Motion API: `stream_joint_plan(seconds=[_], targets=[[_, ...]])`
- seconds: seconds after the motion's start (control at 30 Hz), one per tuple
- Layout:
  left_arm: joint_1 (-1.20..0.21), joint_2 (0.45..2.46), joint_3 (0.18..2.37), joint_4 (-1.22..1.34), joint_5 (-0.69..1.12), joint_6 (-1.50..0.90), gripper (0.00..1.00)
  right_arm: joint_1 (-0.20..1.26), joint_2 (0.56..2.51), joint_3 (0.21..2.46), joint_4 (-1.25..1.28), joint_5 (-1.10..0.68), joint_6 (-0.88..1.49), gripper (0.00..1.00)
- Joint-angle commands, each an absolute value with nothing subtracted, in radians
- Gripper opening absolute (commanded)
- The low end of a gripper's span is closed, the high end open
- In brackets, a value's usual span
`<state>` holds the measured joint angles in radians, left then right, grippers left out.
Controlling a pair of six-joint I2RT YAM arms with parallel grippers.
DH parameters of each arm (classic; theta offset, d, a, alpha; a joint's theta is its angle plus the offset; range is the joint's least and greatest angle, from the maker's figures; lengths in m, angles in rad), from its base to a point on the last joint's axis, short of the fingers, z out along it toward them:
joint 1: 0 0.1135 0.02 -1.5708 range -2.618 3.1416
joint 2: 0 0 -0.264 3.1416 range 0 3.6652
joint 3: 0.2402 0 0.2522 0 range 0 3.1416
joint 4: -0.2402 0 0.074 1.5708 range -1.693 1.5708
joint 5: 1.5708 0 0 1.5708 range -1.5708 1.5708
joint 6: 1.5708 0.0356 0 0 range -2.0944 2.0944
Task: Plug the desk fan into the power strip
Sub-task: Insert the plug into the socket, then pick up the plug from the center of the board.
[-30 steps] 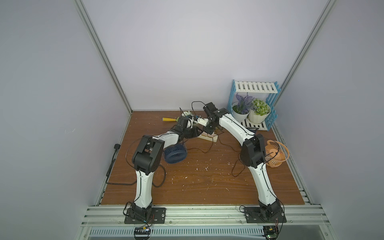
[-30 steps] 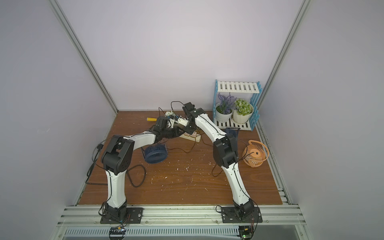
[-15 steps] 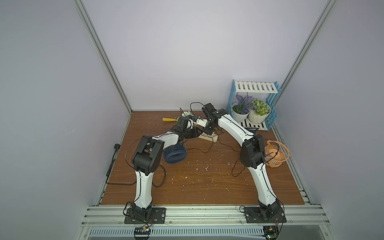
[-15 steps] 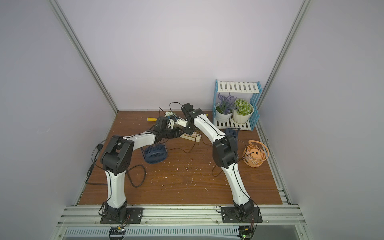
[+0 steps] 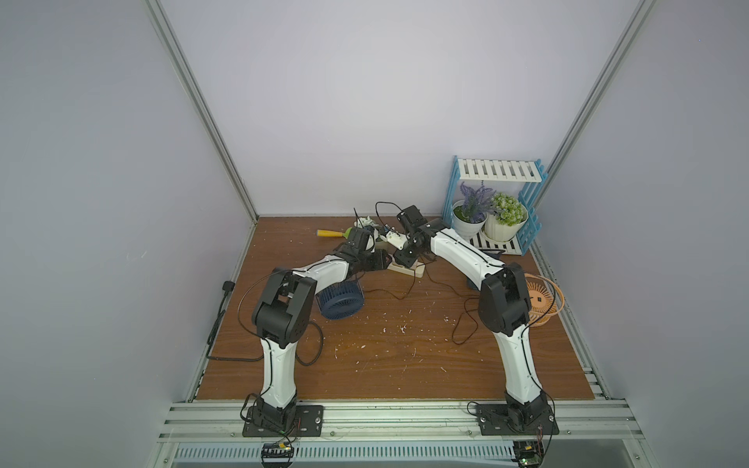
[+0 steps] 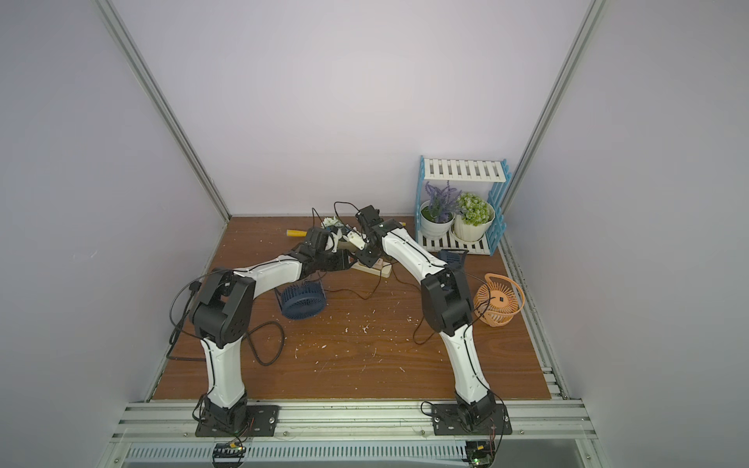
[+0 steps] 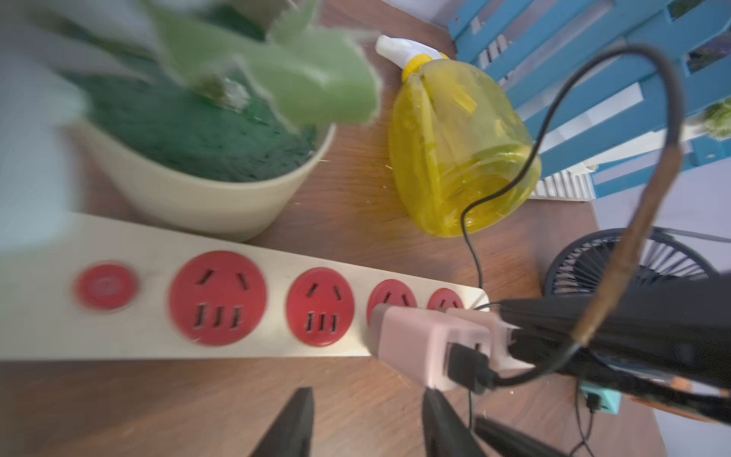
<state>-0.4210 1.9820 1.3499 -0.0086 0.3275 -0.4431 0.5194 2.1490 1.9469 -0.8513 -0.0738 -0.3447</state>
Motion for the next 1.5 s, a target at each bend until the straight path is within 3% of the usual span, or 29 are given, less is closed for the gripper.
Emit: stream_joint_plan(seconds=[0.0, 0.17, 0.43, 0.6, 0.83, 1.2, 1.47], targets=[[-0.43, 1.85, 1.366, -0.043, 0.236, -0.377, 0.55, 0.526, 1.914, 1.837, -0.698, -0.123, -0.241, 0.51], [-0.43, 1.671, 1.241, -0.007, 0.23, -0.335, 0.67, 0.517, 1.657, 1.561, -0.582, -0.117, -0.136, 0.6], [-0.43, 1.362, 0.927, 0.019, 0.242, -0.321, 0.78, 0.406, 1.229, 1.027, -0.45, 0.113, 0.268, 0.76], [-0.43, 1.267, 0.787, 0.018, 0.286, -0.343, 0.79, 0.311, 1.11, 0.781, -0.417, 0.167, 0.515, 0.75], [-0.435, 1.244, 0.68, 0.077, 0.319, -0.405, 0.8, 0.191, 1.236, 0.654, -0.28, 0.128, 0.733, 0.7], [-0.443, 1.284, 0.694, 0.106, 0.325, -0.42, 0.8, 0.189, 1.392, 0.597, -0.116, 0.197, 0.943, 0.56], [-0.443, 1.305, 0.699, 0.123, 0.324, -0.425, 0.8, 0.189, 1.401, 0.566, -0.134, 0.243, 1.093, 0.54]])
